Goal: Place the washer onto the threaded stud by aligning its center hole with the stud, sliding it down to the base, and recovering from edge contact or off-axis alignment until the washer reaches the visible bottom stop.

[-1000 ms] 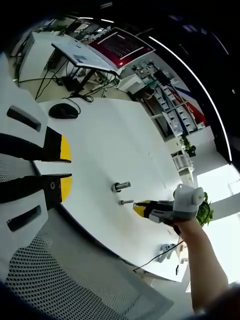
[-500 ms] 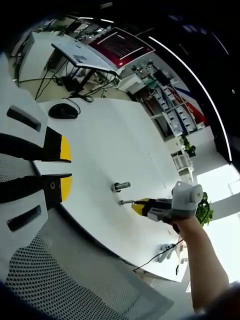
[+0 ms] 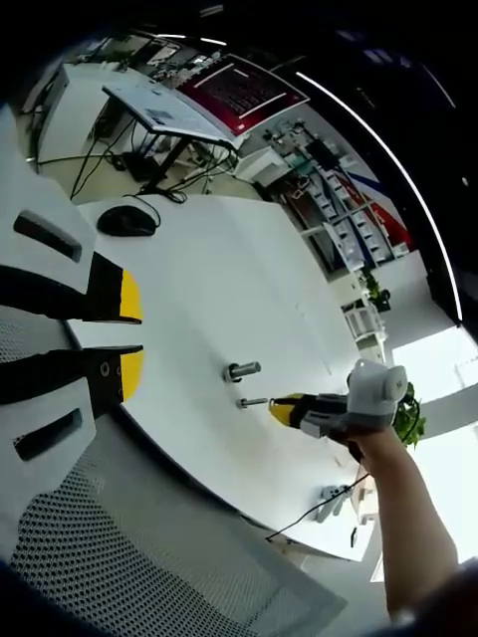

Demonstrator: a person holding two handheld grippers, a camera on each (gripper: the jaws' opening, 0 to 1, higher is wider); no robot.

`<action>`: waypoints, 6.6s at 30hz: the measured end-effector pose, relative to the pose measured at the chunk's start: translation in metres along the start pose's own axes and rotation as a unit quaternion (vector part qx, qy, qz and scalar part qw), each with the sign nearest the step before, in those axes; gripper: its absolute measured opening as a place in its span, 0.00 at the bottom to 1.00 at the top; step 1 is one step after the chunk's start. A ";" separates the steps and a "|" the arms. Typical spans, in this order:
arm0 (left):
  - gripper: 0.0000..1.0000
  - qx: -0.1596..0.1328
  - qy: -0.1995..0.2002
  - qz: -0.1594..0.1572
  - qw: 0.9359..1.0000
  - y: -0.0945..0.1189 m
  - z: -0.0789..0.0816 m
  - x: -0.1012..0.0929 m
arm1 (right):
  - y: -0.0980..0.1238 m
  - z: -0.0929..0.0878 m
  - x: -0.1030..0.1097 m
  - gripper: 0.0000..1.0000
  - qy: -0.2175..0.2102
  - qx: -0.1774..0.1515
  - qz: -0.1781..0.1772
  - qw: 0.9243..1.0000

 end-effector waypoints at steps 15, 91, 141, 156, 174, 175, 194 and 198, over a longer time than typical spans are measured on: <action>0.06 0.000 0.001 0.001 1.000 0.000 0.000 0.000 | -0.005 0.006 0.003 0.14 0.007 0.000 0.006 1.000; 0.05 0.013 -0.003 0.004 1.000 -0.002 -0.004 0.001 | -0.057 -0.010 -0.013 0.14 0.006 0.030 0.003 1.000; 0.08 -0.063 0.051 0.024 0.996 0.008 0.022 0.012 | 0.107 0.006 0.090 0.57 -0.136 -0.276 -0.056 0.950; 0.24 -0.102 0.167 -0.023 0.980 0.013 0.020 0.038 | 0.110 -0.026 0.139 0.65 -0.202 -0.338 -0.038 0.919; 0.28 -0.164 0.379 -0.034 0.910 0.020 0.016 0.067 | 0.105 -0.074 0.156 0.61 -0.273 -0.329 -0.077 0.901; 0.28 -0.164 0.382 -0.032 0.909 0.020 0.015 0.067 | 0.102 -0.075 0.157 0.60 -0.280 -0.327 -0.075 0.900; 0.27 -0.142 0.354 -0.007 0.924 0.014 0.003 0.064 | 0.082 -0.087 0.157 0.51 -0.354 -0.333 -0.073 0.871; 0.26 -0.136 0.350 -0.005 0.927 0.013 0.001 0.064 | 0.081 -0.087 0.158 0.51 -0.358 -0.331 -0.065 0.870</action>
Point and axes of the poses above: the point that each gripper's makers call its tool centre point, and the gripper's own axes: y roughly backward along the fingers, x roughly to its left, z roughly out of its top, the point moved 2 cm from there along y, roughly backward along the fingers, and after that the axes turned 7 degrees about z, right-handed, at the moved point
